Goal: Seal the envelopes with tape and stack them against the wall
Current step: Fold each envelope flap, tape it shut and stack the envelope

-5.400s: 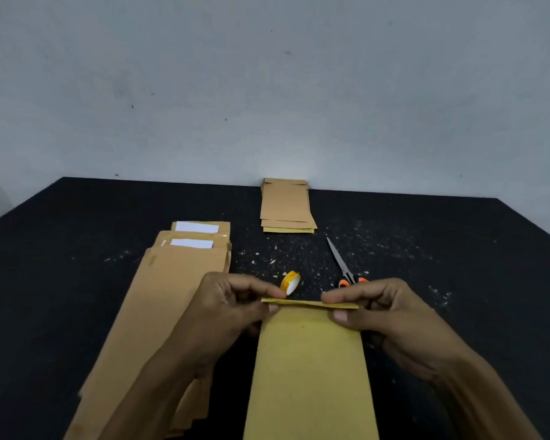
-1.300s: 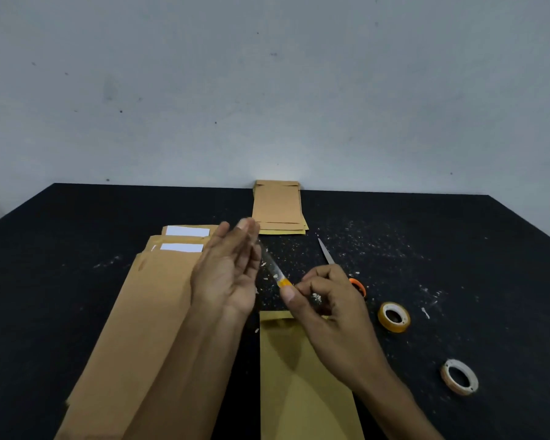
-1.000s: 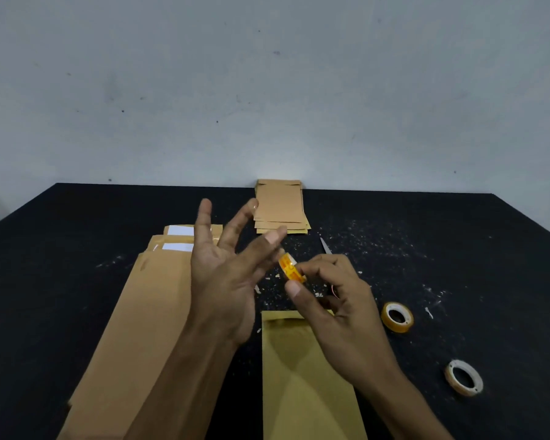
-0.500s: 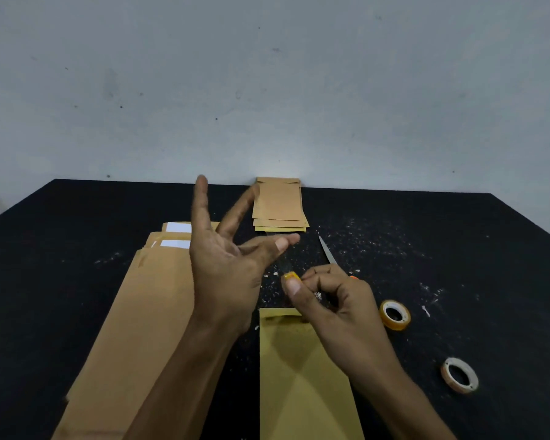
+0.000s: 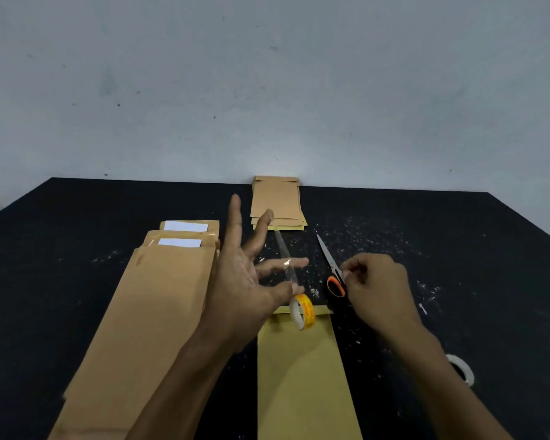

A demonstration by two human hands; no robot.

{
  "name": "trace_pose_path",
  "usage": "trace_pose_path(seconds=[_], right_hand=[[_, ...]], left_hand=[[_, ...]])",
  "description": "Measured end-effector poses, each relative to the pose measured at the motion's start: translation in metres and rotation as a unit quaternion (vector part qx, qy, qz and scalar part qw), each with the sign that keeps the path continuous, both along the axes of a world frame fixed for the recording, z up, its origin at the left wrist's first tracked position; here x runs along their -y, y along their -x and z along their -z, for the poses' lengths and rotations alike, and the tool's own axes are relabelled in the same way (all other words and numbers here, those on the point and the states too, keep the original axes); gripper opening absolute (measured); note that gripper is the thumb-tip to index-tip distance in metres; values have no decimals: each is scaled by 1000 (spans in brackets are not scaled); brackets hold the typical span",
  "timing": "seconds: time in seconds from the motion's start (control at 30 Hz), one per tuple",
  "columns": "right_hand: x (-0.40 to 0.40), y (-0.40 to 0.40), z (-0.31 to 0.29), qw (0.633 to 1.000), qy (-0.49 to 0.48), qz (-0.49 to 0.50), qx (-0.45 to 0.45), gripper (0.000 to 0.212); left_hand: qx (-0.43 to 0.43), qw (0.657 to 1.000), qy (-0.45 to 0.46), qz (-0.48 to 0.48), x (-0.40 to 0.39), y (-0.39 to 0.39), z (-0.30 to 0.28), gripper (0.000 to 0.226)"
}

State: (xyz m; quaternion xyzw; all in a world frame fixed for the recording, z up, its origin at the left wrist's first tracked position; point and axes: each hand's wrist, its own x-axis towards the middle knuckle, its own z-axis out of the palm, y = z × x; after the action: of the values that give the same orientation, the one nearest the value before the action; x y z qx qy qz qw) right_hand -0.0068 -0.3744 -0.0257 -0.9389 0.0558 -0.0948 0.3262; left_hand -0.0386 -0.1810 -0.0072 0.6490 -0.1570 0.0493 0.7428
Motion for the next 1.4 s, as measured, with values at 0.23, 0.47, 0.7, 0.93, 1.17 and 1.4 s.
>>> trace_pose_path(seconds=[0.23,0.47,0.7,0.93,1.17,1.4], right_hand=[[-12,-19,-7,981,159,34,-107,33],[-10,-27,-20,981,117,-4,-156,16],[-8,10,-35,875,-412,-219,-127,29],[2,18,-32,869,-350,-302,-176,33],[8,20,-30,834,-332,-367,-245,27],[9,21,-27,833,-297,-383,-266,34]], left_hand=[[-23,1000,5,0,-2,0,3,128],[-27,999,27,10,-7,-1,4,126],[-11,998,58,-19,-23,-9,-6,122],[-24,998,39,-38,-57,-16,-13,121],[-97,988,-47,106,-79,-11,-20,122],[-120,974,-86,171,-80,-8,-17,121]])
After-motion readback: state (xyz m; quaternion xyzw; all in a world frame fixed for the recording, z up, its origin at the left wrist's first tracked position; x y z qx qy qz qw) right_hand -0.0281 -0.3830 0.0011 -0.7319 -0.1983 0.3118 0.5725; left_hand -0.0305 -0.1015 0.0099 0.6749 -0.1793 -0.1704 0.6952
